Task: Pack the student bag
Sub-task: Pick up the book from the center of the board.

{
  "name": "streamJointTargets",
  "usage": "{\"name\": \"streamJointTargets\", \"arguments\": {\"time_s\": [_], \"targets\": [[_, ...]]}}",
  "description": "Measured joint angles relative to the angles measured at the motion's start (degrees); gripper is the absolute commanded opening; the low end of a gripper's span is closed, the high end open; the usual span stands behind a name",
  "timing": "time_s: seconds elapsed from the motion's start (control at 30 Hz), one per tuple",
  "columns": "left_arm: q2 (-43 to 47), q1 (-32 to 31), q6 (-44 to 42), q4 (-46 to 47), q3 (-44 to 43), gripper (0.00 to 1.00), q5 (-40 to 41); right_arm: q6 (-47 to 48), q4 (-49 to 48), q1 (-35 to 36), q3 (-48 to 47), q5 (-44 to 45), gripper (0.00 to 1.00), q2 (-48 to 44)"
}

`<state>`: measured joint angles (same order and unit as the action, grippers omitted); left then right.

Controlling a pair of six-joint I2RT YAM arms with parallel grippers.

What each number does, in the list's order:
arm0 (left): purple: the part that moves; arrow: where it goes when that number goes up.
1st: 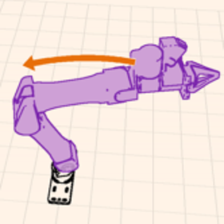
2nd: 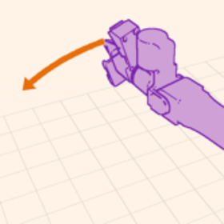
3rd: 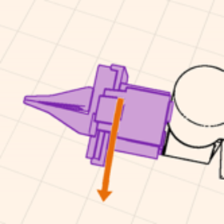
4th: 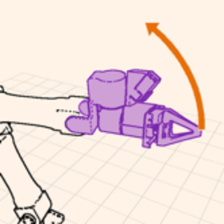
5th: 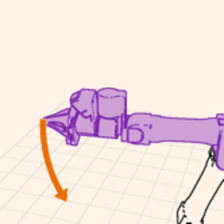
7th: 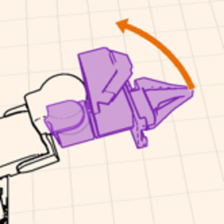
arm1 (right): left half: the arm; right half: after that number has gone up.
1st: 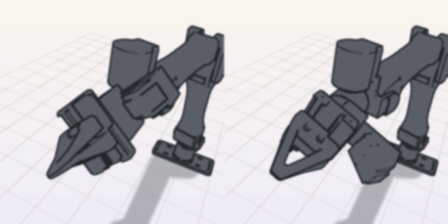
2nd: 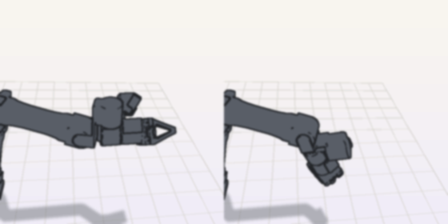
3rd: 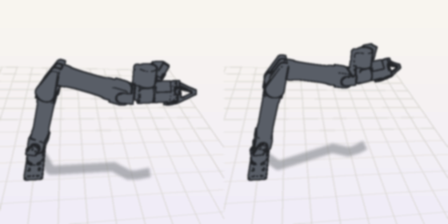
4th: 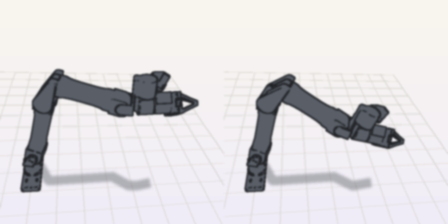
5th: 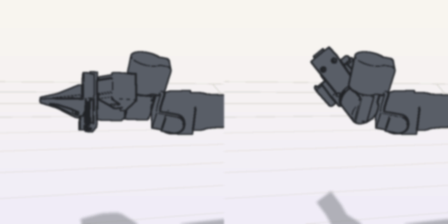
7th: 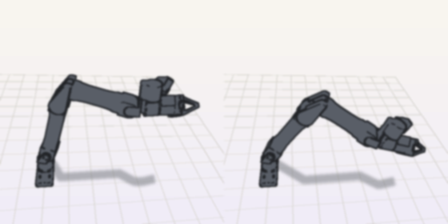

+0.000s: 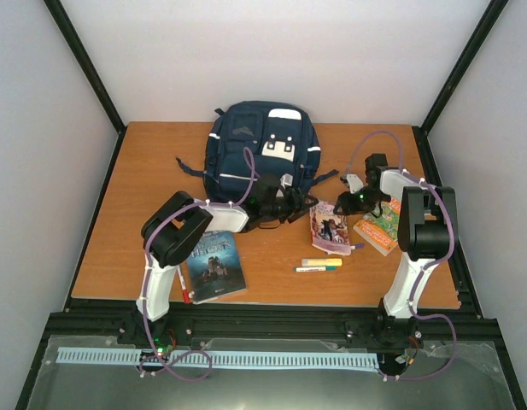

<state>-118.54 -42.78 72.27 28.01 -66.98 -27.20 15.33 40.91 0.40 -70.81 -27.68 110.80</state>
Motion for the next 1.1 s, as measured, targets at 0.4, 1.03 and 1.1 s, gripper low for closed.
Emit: {"name": "streamJointTargets", "arguments": {"time_s": [0.4, 1.03, 1.1], "targets": [[-5.77, 0.09, 4.92, -1.92, -0.7, 0.53, -0.55, -0.2, -0.66, -0.07, 0.02, -0.13, 0.43, 0.15], [-6.16, -0.28, 2.4, -2.54, -1.64, 0.59, 1.09, -1.09, -1.88, -0.63, -0.04, -4.61, 0.04, -0.66], [-5.22, -0.5, 1.55, -2.64, -0.39, 0.6, 1.84, -0.96, -0.79, -0.26, 0.04, -6.23, 0.03, -2.43]]}}
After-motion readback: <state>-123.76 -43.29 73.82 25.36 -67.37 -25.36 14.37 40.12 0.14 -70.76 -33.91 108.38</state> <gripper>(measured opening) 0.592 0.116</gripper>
